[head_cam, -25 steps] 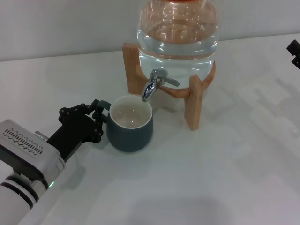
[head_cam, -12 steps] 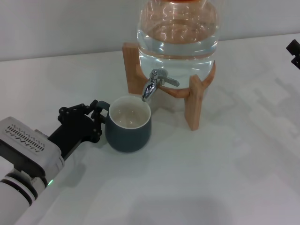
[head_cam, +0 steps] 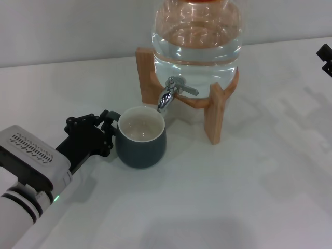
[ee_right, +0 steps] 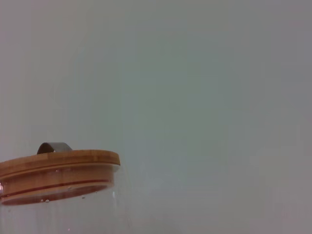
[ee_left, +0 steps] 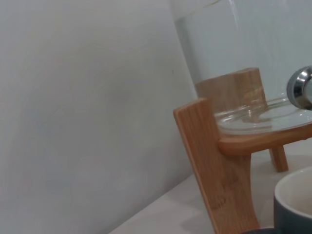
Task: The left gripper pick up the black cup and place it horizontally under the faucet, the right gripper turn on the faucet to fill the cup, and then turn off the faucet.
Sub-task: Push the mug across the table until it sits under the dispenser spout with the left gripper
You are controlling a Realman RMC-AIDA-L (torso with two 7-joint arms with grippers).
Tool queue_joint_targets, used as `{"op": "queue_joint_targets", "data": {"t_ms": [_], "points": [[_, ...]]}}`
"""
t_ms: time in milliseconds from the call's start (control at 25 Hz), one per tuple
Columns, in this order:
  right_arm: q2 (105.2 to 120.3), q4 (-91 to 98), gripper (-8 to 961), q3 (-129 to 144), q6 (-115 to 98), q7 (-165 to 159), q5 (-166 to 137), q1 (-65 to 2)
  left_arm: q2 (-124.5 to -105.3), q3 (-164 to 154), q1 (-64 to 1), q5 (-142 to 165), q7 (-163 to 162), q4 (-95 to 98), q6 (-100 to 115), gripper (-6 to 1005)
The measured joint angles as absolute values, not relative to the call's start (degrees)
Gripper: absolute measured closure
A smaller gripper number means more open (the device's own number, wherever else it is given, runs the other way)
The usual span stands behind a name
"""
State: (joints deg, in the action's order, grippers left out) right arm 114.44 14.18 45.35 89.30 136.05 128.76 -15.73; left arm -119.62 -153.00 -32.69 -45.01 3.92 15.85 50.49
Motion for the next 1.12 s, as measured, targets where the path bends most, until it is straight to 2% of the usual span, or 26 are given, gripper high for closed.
{"op": "queue_joint_targets", "data": {"t_ms": [640,1120], "points": [[114.43,14.8,109,45.4,89.3,136.0,128.8,-15.7,-119.63,-152.8,-32.8,-44.9,3.7,15.9,50.1,836],[114.44,14.8,110,45.4,89.3,136.0,128.8,-15.6,-119.6,-152.6,-32.9,-45.2,2.8,15.9,48.9,667]]}}
